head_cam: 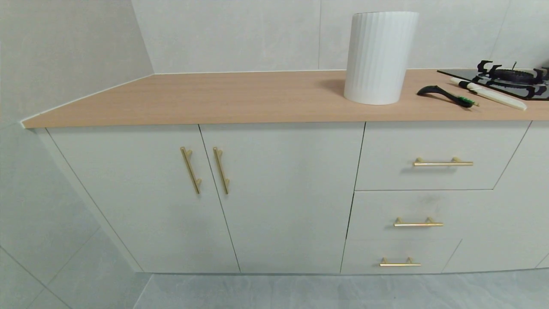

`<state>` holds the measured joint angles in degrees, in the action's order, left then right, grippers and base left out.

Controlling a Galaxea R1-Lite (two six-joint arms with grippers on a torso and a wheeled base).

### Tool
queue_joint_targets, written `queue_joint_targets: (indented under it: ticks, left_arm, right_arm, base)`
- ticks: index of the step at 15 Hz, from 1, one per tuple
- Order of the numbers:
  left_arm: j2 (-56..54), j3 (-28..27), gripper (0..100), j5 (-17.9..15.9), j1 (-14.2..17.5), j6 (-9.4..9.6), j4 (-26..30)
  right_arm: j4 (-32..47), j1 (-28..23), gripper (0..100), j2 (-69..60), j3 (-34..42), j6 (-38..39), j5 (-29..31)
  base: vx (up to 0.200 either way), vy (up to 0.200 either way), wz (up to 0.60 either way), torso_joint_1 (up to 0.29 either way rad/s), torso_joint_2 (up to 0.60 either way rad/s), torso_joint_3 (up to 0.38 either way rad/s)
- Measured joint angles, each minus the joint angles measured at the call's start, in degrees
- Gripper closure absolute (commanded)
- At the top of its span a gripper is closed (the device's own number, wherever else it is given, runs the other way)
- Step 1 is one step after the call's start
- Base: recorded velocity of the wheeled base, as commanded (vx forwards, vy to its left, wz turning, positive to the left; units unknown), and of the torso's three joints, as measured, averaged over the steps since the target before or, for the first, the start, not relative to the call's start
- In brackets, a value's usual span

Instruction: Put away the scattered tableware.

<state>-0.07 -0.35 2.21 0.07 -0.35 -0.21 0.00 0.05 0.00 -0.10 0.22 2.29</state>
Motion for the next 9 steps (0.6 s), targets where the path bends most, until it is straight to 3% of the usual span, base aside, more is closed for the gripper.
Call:
queue_joint_targets:
  ticks: [2,9]
  left_arm:
    - [0.0,0.0,0,0.06,-0.02,0.04,0.0]
    - [0.0,0.0,0,0.13,-0.02,-0.29,-0.01]
  right_arm:
    - [0.0,-0.02,0,0.0,0.0,-0.04,-0.02]
    - [0.0,0.0,0,0.0,0.0,0.0,0.0]
  base:
    - [0.0,-0.2,0.0,0.005,0.0,0.005]
    - [0.0,0.0,0.0,0.0,0.0,0.0]
